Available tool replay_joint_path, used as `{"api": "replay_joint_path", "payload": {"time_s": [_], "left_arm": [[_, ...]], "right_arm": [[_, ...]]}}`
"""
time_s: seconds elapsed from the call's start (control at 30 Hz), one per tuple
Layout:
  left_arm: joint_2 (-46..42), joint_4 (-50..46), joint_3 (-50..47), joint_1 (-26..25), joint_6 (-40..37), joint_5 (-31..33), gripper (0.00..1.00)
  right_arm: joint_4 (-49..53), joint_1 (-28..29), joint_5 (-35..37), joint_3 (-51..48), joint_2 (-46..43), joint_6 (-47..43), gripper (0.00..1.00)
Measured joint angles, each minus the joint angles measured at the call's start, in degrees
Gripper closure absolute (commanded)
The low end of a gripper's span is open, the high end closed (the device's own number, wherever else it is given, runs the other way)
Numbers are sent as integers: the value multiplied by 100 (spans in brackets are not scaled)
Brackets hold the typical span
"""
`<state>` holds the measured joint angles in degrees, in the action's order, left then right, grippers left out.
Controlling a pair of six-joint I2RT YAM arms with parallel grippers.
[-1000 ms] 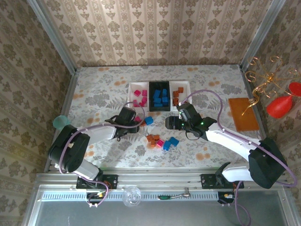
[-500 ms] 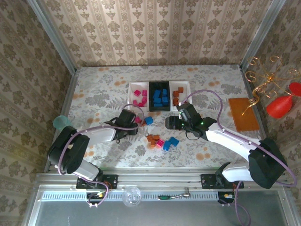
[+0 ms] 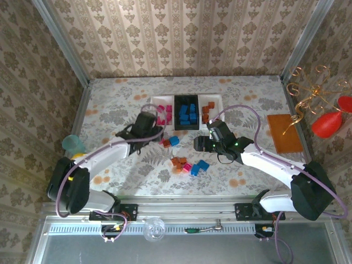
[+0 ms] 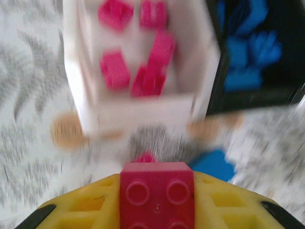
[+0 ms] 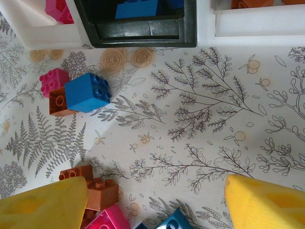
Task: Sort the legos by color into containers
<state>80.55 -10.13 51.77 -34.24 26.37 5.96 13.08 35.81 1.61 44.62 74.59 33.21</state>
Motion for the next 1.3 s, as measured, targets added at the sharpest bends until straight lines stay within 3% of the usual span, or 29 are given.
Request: {"api": "replay_joint_path", "payload": {"time_s": [0.2,0.4,0.57,0.77,1.03,1.3], "left_arm": [[1335,22,1427,420,-212,-22,64],[2494,-247,2302,619,-332,-70,52],[2538,-358,2472,651,-317,-243,36],[1231,-59,1755,446,-170,-492,22],[-1318,501,-240,-614,61,-356,0],[-3497,103,-1963,-925,490,341,0]], "right_arm": [[2,0,0,0,0,4,23],[24,17,-9,-24,0,7,23],[42,48,-39,-63,-2,4,23],[35,173,-170,-66,17,0,23],[33,922,-295,474,1021,-142,25],[39,1438,-205,1388,2157,-348,24]]}}
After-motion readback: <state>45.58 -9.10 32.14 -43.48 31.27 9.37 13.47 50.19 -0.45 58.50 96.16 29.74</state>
